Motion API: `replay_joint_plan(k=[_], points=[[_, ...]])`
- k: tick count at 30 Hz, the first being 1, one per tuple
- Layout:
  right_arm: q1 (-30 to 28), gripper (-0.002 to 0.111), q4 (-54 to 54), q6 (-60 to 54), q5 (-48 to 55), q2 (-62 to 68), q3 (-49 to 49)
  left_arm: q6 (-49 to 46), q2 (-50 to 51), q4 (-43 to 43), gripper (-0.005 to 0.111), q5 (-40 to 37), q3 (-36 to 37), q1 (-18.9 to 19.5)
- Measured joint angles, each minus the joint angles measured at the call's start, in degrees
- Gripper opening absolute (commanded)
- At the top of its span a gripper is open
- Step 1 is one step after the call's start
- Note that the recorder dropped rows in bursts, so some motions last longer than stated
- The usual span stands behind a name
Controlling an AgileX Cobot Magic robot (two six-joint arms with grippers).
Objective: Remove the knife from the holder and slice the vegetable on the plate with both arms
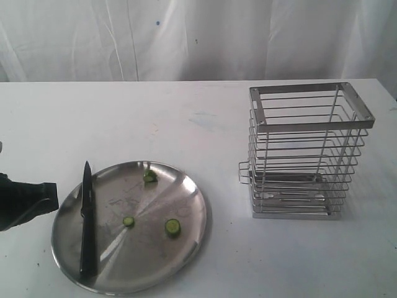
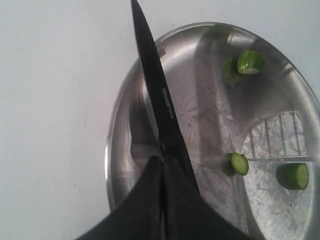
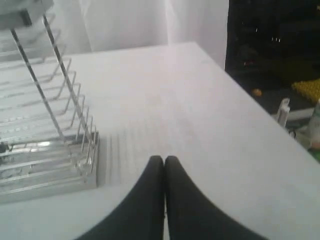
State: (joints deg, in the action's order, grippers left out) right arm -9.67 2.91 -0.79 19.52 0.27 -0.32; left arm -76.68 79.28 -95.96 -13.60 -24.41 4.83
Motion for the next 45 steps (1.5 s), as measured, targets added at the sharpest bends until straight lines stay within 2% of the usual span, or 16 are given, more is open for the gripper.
replay_joint_plan(k=[16, 21, 24, 35, 41, 43, 45], points=[[0.0, 0.0, 0.8, 1.2, 1.7, 0.0, 0.1, 0.0, -0.2, 0.0, 0.0, 0.0, 0.0, 0.0], [0.0, 0.0, 0.8, 1.2, 1.7, 0.0, 0.1, 0.0, -3.1, 0.0, 0.0, 0.9, 0.0, 0.0], [0.0, 0.0, 0.8, 1.2, 1.7, 0.0, 0.1, 0.0, -10.3, 0.0, 0.0, 1.3, 0.0, 0.0], [0.0, 0.0, 0.8, 1.2, 1.7, 0.0, 0.1, -3.7, -48.7, 3.8, 0.0, 6.2, 0.1, 0.0], [0.0, 0.0, 0.8, 1.2, 1.7, 0.0, 0.1, -4.0, -58.4, 4.1, 0.0, 5.9, 0.1, 0.0], [0.0, 0.0, 0.8, 1.2, 1.7, 0.0, 0.1, -4.0, -58.9, 8.3, 0.0, 5.5, 0.1, 0.0], [0.0, 0.0, 0.8, 1.2, 1.7, 0.0, 0.1, -4.0, -59.0, 22.8, 0.0, 3.8, 0.1, 0.0]])
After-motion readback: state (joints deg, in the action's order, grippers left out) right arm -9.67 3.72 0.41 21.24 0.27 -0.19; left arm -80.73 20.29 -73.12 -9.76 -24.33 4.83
